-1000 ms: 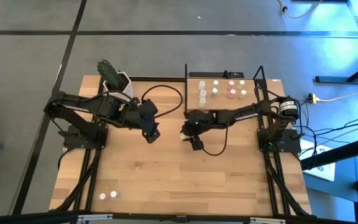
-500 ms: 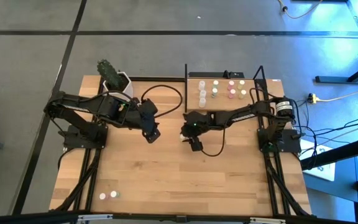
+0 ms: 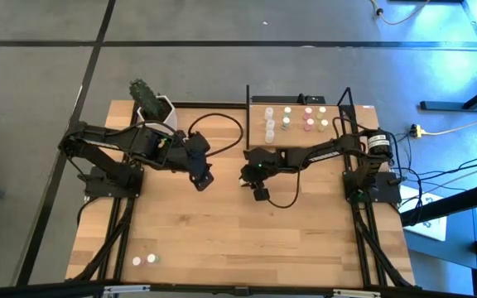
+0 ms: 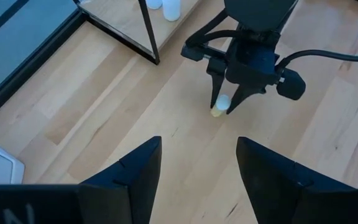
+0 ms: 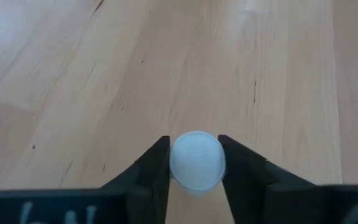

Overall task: Pick and place medicine bottles onto shelf by color
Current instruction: Put the yellow pill bottle on the shelf aligned with the other yellow pill bottles

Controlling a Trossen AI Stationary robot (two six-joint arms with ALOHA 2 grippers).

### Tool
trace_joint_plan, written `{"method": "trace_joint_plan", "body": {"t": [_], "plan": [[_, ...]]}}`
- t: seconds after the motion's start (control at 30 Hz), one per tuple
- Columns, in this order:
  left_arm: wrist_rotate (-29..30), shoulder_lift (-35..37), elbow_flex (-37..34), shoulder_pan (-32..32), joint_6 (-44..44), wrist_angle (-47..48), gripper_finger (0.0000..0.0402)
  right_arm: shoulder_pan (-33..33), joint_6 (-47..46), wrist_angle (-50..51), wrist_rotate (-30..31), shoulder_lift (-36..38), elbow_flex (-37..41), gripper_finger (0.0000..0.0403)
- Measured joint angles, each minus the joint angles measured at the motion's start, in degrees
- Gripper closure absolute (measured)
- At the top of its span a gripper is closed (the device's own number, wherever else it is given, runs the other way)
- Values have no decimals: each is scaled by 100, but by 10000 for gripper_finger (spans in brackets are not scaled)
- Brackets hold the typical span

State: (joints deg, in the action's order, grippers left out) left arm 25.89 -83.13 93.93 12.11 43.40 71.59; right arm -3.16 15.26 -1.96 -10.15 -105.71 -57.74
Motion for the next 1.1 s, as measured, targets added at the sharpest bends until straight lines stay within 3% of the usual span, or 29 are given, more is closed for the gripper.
{"method": "trace_joint_plan", "body": {"t": [0.17, 0.4, 0.63, 0.9, 1.1], "plan": [[-3, 0, 0, 77, 0, 0, 200, 0, -191, 10, 1, 13, 0, 290], [-7, 0, 0, 226, 0, 0, 200, 0, -1278, 19, 56, 186, 0, 285], [-4, 0, 0, 317, 0, -2, 200, 47, -1896, 308, 769, 391, 0, 285], [-4, 0, 0, 422, 0, -5, 200, 46, -2644, 1190, 952, 1086, -3, 284], [17, 0, 0, 425, 0, -26, 200, 116, -3360, 2434, 1871, 1876, -4, 281]]}}
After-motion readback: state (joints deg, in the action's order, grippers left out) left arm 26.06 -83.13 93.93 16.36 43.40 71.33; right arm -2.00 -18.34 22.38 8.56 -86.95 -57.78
